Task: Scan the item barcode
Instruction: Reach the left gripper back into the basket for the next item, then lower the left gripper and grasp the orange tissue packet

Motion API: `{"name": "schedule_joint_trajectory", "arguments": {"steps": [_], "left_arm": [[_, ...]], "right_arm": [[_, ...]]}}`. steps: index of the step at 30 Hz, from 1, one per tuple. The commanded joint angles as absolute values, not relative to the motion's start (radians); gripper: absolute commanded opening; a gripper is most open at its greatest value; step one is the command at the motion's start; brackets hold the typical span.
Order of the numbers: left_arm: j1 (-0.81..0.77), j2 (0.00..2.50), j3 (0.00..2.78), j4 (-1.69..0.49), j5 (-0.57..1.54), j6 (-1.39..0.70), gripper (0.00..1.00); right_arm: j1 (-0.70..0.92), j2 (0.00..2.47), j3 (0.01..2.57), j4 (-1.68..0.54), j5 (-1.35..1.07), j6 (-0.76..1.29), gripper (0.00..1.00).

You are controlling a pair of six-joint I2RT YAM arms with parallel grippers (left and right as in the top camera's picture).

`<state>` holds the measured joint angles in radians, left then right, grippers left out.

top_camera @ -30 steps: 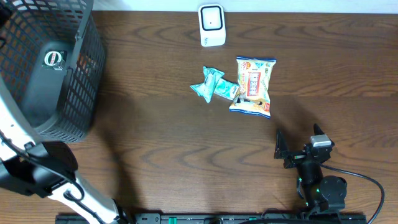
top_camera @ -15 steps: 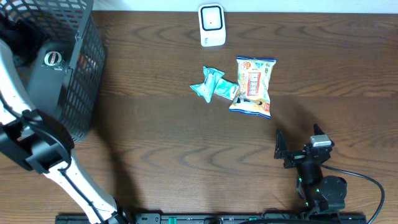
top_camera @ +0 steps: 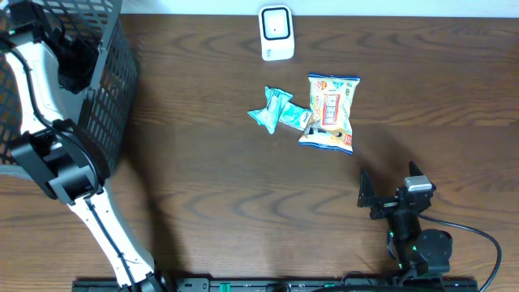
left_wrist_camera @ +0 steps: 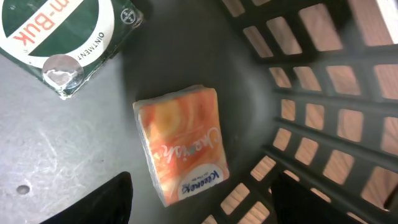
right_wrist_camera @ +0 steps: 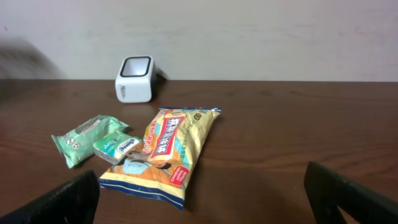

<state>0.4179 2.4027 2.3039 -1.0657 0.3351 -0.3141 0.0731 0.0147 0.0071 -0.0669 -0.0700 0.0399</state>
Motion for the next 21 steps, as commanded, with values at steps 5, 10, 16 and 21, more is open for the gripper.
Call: {"name": "schedule_joint_trajectory", "arguments": {"steps": [5,10,16,21], "left_arm": [[0.421,2.448,2.298,-1.056,0.315,-0.300,0.70],[0.421,2.490,2.296,-1.021,0.277,-0.300,0.70],[0.419,2.499,2.296,-0.977,0.278,-0.300,0.70],[0.410,2.500,2.295,-0.966,0.279,-0.300,0.70]], "right_arm": [[0.071,0.009,0.006,-0.071,-0.062,0.028,0.99],[0.071,0.009,0.006,-0.072,-0.062,0.028,0.99],[0.071,0.009,0.006,-0.072,-0.062,0.028,0.99],[0.071,0.009,0.006,-0.071,-0.062,0.028,0.99]]}}
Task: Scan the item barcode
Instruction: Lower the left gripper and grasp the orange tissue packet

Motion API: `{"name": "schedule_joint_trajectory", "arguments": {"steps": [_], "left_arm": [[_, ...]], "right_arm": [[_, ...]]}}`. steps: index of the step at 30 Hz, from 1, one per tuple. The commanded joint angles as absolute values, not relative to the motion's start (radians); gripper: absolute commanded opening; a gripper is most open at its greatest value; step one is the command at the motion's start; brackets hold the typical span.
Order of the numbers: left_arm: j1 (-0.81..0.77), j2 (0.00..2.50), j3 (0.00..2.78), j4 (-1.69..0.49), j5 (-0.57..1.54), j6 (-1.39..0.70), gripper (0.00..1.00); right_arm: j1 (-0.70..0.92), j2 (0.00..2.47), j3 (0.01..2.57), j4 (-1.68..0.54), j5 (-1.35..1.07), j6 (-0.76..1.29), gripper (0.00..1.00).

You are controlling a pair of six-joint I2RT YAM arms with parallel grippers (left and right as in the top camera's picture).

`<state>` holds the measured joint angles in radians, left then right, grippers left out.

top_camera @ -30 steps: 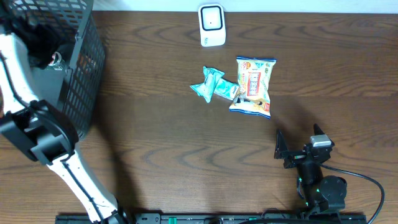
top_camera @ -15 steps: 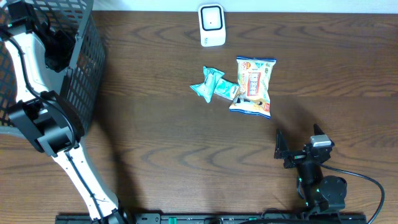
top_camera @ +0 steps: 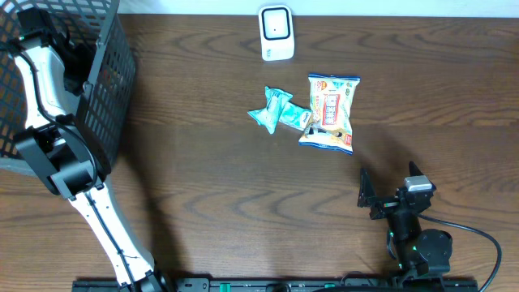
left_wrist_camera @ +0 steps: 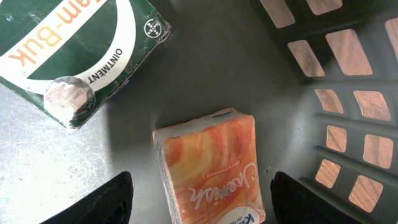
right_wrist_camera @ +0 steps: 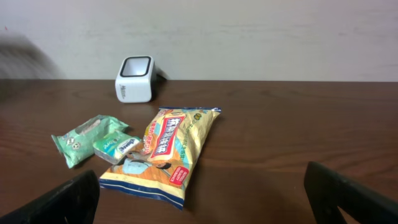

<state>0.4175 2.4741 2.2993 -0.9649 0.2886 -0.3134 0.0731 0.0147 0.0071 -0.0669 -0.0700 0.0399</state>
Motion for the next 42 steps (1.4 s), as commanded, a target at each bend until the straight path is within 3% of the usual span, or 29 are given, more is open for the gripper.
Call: {"name": "schedule_joint_trajectory", "arguments": {"steps": [1,12,25,36,42], "left_arm": [[0.408,2.500,2.295,-0.968,0.279,-0.300,0.69],[0.434,2.418,2.297,-1.020,0.279,-0.300,0.58],[0.429,2.283,2.251,-1.108,0.256,-0.247,0.59],[0.419,2.291,1.905,-0.670,0.272,-0.256,0.66],[0.400,2.296,1.865,-0.562,0.366,-0.267,0.68]], "right_arm": [[0.071,0.009,0.006,-0.072,-0.062,0.028,0.99],[0.071,0.009,0.006,-0.072,-0.062,0.028,0.99],[0.071,0.009,0.006,-0.071,-0.062,0.028,0.99],[0.071,0.010,0.006,-0.072,-0.062,0.028,0.99],[0.071,0.011,0.006,-0.071,-0.062,0.028,0.99]]}}
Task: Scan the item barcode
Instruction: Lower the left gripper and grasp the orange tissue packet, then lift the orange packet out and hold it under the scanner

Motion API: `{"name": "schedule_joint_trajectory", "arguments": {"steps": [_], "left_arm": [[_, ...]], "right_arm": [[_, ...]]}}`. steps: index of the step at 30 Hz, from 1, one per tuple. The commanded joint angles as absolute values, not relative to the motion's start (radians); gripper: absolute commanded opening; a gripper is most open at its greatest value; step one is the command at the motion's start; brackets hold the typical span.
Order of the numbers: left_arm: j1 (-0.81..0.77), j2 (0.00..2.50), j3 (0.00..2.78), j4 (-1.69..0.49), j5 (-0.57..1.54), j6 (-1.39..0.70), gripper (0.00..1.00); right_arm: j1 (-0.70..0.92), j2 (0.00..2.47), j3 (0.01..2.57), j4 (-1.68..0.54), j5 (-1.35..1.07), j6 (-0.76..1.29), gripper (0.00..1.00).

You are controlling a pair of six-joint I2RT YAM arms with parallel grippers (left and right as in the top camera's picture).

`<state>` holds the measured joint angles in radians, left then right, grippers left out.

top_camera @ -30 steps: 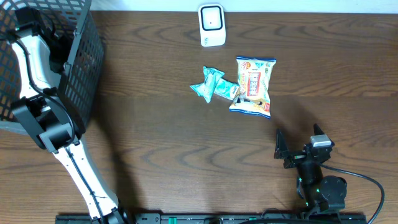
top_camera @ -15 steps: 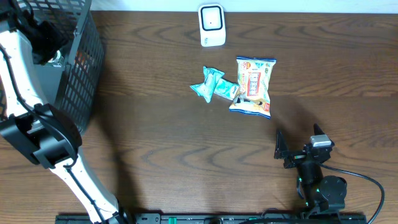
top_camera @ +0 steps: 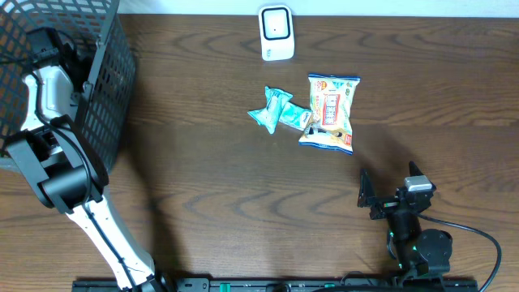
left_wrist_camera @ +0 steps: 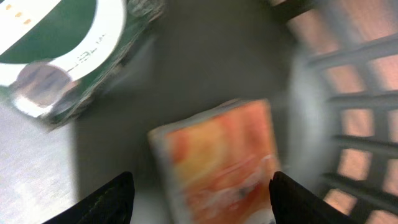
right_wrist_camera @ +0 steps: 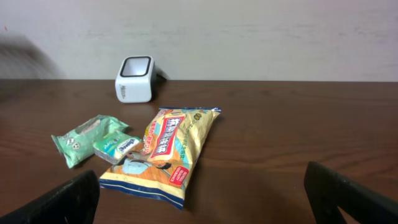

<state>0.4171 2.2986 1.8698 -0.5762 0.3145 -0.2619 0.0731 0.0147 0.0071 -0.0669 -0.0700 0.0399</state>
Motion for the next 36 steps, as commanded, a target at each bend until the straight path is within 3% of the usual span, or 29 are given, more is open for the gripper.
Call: {"name": "schedule_joint_trajectory", "arguments": {"steps": [1,9,13,17,19,27,36], "left_arm": [[0.395,2.297,1.865,-0.561,0.363,-0.266,0.68],[0.368,2.323,1.857,-0.558,0.268,-0.267,0.64],[0.369,2.328,1.850,-0.566,0.267,-0.266,0.42],[0.382,2.326,1.850,-0.567,0.268,-0.266,0.13],[0.394,2.321,1.850,-0.574,0.268,-0.267,0.08],[0.473,2.170,1.850,-0.633,0.281,-0.274,0.08],[0.538,1.790,1.850,-0.719,0.283,-0.413,0.07]], "right_arm": [[0.071,0.011,0.006,-0.071,-0.062,0.028,0.99],[0.071,0.011,0.006,-0.071,-0.062,0.028,0.99],[0.071,0.011,0.006,-0.071,-0.062,0.028,0.99],[0.071,0.011,0.006,-0.071,-0.062,0.028,0.99],[0.071,0.011,0.006,-0.072,-0.062,0.028,0.99],[0.071,0.011,0.006,-0.072,-0.062,0.028,0.99],[0.071,0.011,0.006,-0.072,-0.062,0.028,0.99]]}}
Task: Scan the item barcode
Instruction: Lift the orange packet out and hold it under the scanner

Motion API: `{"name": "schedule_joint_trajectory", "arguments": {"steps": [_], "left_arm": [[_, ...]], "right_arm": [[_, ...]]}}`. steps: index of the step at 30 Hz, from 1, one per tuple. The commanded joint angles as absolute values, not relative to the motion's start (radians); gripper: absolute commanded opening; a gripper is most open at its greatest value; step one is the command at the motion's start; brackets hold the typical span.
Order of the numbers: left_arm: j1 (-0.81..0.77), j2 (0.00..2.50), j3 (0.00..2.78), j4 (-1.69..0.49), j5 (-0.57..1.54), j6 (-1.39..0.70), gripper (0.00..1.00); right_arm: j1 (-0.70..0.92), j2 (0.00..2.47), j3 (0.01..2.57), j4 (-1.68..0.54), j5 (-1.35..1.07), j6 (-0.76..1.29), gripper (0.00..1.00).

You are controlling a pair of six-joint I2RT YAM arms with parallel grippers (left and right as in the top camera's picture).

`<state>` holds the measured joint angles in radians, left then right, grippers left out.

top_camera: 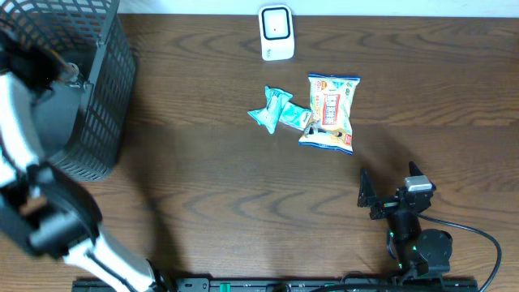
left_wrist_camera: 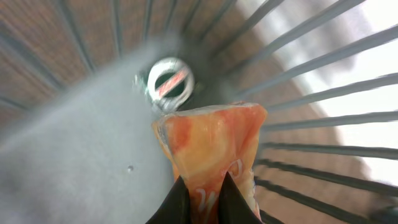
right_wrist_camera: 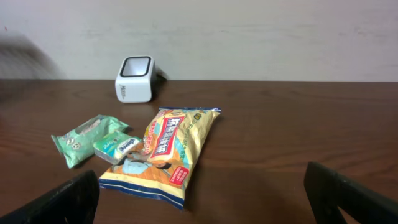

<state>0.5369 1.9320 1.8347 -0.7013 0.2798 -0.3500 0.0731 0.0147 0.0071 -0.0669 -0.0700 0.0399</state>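
In the left wrist view my left gripper (left_wrist_camera: 200, 199) is shut on an orange tissue pack (left_wrist_camera: 211, 140), held up inside the black wire basket (top_camera: 97, 89). Far below the pack, on the basket's grey floor, lies a green and white ointment box (left_wrist_camera: 169, 82). The white barcode scanner (top_camera: 276, 32) stands at the table's far edge, also seen as scanner (right_wrist_camera: 134, 79). My right gripper (right_wrist_camera: 202, 199) rests open near the front right of the table, nothing between its fingers.
A yellow snack bag (top_camera: 329, 112) and two green packets (top_camera: 280, 112) lie mid-table, in front of the scanner. The basket's wire walls surround my left gripper. My right arm's base (top_camera: 418, 243) sits at the front right.
My left gripper has shut on the orange tissue pack and now holds it well above the basket floor. The right arm has not moved.
My left gripper hung open over the orange tissue pack lying on the basket floor beside the green ointment box. It stayed open above the pack, shifting a little. Now it is shut on the pack, raised inside the basket. The right gripper stayed open throughout.
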Motion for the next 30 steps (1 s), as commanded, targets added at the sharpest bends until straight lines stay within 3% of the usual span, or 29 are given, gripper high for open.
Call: {"name": "schedule_joint_trajectory", "arguments": {"steps": [1,8,13,22,30], "left_arm": [[0.537,1.747,1.850,-0.730,0.300,-0.413,0.08],[0.486,1.552,1.850,-0.745,0.477,-0.413,0.08],[0.360,1.522,1.850,-0.726,0.543,-0.382,0.07],[0.013,1.637,1.850,-0.699,0.538,-0.216,0.08],[-0.224,1.873,1.850,-0.598,0.538,-0.213,0.07]], "right_arm": [[0.071,0.011,0.006,-0.071,-0.062,0.028,0.99],[0.071,0.011,0.006,-0.072,-0.062,0.028,0.99],[0.071,0.011,0.006,-0.071,-0.062,0.028,0.99],[0.071,0.011,0.006,-0.072,-0.062,0.028,0.99],[0.071,0.011,0.006,-0.072,-0.062,0.028,0.99]]}}
